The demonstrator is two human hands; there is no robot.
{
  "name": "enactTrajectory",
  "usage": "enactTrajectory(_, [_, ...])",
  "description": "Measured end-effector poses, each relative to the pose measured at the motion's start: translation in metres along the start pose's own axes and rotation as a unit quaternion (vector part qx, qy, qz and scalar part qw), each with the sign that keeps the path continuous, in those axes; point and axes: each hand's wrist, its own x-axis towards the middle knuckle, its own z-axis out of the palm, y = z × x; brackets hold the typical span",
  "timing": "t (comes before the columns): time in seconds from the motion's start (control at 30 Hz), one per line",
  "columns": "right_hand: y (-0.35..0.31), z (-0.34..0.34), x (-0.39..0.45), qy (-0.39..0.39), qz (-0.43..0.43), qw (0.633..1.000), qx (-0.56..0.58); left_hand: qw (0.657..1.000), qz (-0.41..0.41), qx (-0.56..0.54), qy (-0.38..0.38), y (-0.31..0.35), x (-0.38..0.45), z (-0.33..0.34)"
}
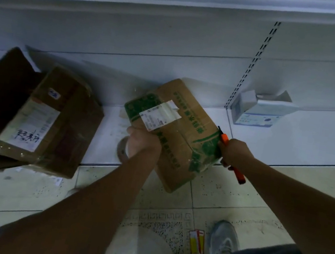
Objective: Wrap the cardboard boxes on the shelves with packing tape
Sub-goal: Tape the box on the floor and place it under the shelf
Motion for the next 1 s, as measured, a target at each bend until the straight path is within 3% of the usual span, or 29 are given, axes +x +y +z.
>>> enactTrajectory(0.17, [0.001,0.003,-0.003,0.006,0.057,0.998,0.014,0.999,-0.011,-0.034,-0.035,-0.008,0.023,0.004])
enactTrajectory(0.33, [0.001,-0.006,-0.01,-0.099,0.118,0.986,0.064,0.984,0.094,-0.112,-0.099,0.008,0.033,-0.02])
enactTrajectory(0.4, [-0.001,-0.01,-0.015,-0.086,0.115,0.987,0.07,0.975,0.135,-0.138,-0.112,0.016,0.032,-0.034])
enactTrajectory(0.5, [-0.018,-0.02,-0.026,0.048,0.021,0.998,-0.017,0.952,0.171,-0.193,-0.166,0.023,0.014,-0.058])
enactTrajectory(0.57, [-0.039,-0.03,-0.046,0.096,-0.063,0.993,-0.004,0.937,0.199,-0.221,-0.182,0.027,-0.005,-0.078])
enactTrajectory(0.7, [-0.09,-0.042,-0.119,0.057,-0.253,0.952,0.161,0.918,0.206,-0.268,-0.209,0.02,-0.052,-0.115])
enactTrajectory(0.83, [-0.104,-0.025,-0.195,-0.039,-0.321,0.914,0.244,0.909,0.199,-0.294,-0.218,-0.011,-0.096,-0.153])
enactTrajectory(0.93, [-0.101,-0.003,-0.226,0.02,-0.336,0.923,0.186,0.917,0.237,-0.232,-0.222,-0.034,-0.121,-0.176])
enactTrajectory(1.0, [-0.099,0.008,-0.239,0.03,-0.326,0.922,0.21,0.919,0.242,-0.213,-0.228,-0.048,-0.136,-0.185])
